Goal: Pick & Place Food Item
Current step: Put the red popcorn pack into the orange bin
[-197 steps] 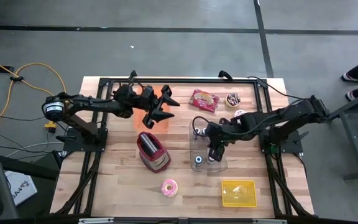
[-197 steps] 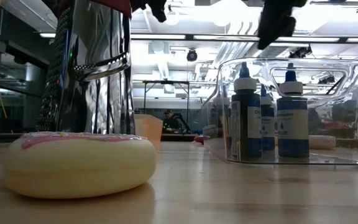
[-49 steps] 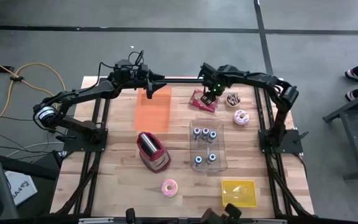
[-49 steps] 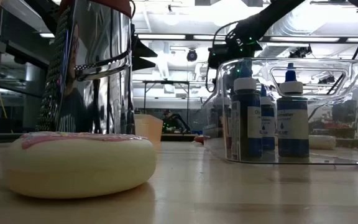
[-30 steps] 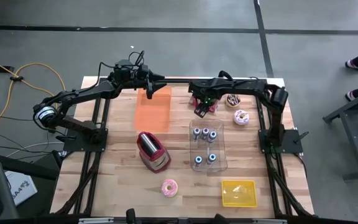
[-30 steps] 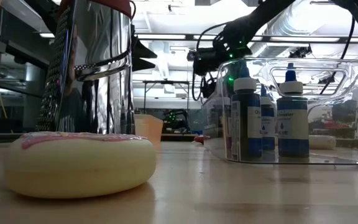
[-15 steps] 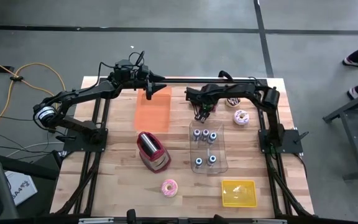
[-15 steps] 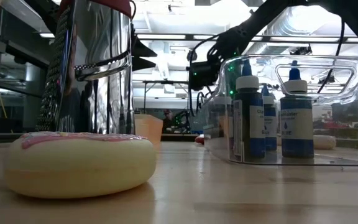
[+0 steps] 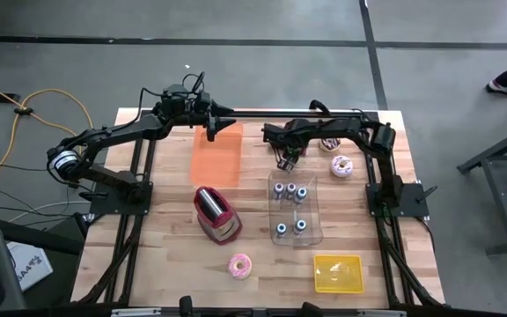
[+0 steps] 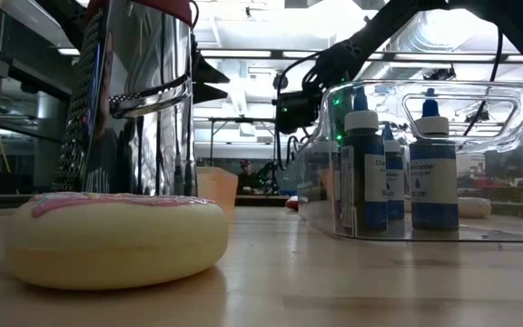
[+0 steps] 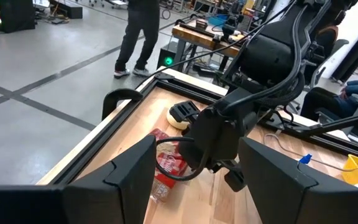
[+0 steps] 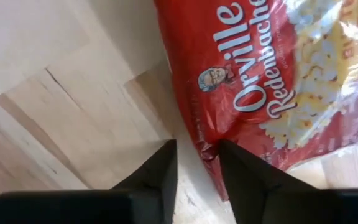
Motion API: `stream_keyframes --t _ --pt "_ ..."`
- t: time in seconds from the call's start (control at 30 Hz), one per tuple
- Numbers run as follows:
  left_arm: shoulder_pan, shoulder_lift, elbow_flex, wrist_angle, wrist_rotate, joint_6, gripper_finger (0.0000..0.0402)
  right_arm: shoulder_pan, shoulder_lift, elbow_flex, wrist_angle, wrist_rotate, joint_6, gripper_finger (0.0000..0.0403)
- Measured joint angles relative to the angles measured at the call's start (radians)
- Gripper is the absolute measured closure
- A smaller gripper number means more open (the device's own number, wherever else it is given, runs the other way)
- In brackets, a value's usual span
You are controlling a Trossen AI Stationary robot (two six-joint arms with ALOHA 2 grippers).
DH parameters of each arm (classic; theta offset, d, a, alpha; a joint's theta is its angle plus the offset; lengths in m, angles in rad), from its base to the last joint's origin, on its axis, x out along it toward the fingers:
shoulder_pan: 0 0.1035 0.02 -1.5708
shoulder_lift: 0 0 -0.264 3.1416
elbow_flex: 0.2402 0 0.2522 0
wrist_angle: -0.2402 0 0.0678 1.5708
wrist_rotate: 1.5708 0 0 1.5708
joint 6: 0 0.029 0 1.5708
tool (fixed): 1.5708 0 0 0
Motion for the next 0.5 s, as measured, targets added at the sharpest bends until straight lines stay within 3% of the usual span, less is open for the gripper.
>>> stream_keyframes --t 0.3,0.5 --pt "0.000 0.000 0.000 0.000 0.000 -0.001 0.0179 -0.001 -0.006 0.000 -0.002 -0.053 -0.020 0.0392" --pt "0.000 0.000 0.000 0.000 -0.001 -0.001 0.0179 0.003 -0.016 0.015 -0.023 -0.086 -0.020 0.0400"
